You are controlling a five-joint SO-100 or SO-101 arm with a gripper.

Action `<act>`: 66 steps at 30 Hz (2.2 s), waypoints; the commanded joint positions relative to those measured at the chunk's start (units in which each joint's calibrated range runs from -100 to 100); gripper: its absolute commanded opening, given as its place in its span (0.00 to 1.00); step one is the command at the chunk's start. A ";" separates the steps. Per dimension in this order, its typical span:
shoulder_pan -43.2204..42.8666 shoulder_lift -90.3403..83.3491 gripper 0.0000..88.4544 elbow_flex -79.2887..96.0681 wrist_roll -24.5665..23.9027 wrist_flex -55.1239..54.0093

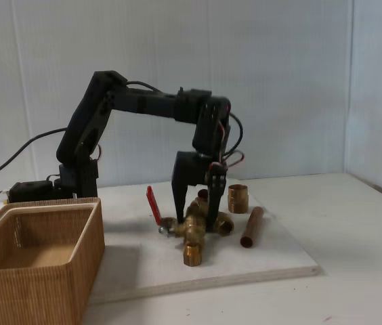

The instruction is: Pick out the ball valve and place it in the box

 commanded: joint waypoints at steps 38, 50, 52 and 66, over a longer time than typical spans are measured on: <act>6.66 -1.50 0.05 -27.53 -0.05 1.55; 10.28 -1.58 0.25 -27.34 2.18 1.80; 11.09 -1.58 0.28 -27.34 2.23 1.80; 11.02 -2.18 0.27 -20.31 6.73 1.80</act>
